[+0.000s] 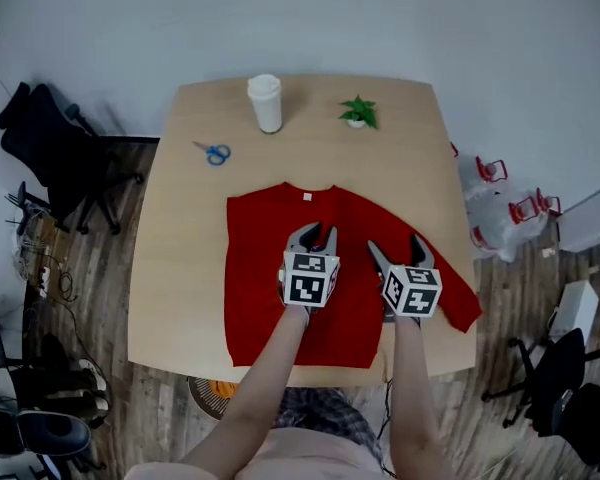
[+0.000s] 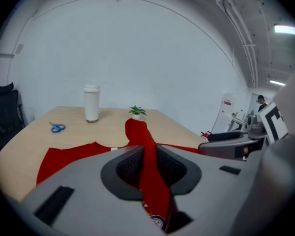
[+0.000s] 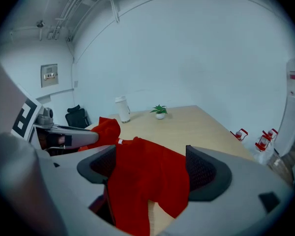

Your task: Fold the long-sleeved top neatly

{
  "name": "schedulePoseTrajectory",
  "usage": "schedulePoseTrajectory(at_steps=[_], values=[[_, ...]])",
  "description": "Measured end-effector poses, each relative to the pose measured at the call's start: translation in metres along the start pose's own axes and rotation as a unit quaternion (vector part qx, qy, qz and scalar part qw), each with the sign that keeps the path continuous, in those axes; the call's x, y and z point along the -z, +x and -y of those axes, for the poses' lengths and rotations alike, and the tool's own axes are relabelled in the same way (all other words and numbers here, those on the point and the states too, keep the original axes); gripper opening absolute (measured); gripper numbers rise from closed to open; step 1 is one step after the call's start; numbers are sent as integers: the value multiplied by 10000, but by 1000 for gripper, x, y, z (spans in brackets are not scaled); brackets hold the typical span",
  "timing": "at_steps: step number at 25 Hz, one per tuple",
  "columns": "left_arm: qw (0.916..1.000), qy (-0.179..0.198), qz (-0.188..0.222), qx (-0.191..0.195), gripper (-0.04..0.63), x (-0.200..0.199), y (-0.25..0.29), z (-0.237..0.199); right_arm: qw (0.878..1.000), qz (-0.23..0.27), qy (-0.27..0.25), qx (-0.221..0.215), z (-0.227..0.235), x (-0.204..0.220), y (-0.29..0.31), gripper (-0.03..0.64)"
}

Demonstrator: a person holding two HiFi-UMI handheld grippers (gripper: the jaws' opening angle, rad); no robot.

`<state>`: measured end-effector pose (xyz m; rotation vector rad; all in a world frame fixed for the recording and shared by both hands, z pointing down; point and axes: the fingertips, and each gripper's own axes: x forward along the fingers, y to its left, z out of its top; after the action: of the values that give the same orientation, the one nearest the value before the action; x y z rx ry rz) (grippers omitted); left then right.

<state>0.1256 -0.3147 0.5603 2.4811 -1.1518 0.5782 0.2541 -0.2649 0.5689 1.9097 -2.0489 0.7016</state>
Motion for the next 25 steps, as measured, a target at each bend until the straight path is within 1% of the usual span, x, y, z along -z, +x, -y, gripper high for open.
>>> schedulePoseTrajectory(at_steps=[7, 10, 13, 16, 20, 23, 25], values=[[9973, 447, -414, 413, 77, 26, 44, 56, 9989, -83, 232, 387, 49, 19, -22, 426], [9938, 701, -674, 529, 78, 44, 60, 74, 9980, -112, 331, 521, 68, 26, -29, 426], [9901, 834, -941, 617, 81, 61, 69, 83, 9971, -134, 415, 618, 80, 31, -34, 426], [9887, 772, -970, 839, 100, 66, 71, 90, 9962, -133, 502, 701, 86, 35, -37, 428], [9878, 509, -783, 1245, 182, 61, 67, 106, 9946, -93, 630, 822, 94, 40, -46, 428], [9833, 292, -705, 1651, 218, 58, 66, 124, 9930, -57, 714, 935, 102, 42, -55, 428], [9798, 216, -686, 1868, 241, 56, 65, 134, 9917, -30, 780, 1019, 108, 44, -63, 428]])
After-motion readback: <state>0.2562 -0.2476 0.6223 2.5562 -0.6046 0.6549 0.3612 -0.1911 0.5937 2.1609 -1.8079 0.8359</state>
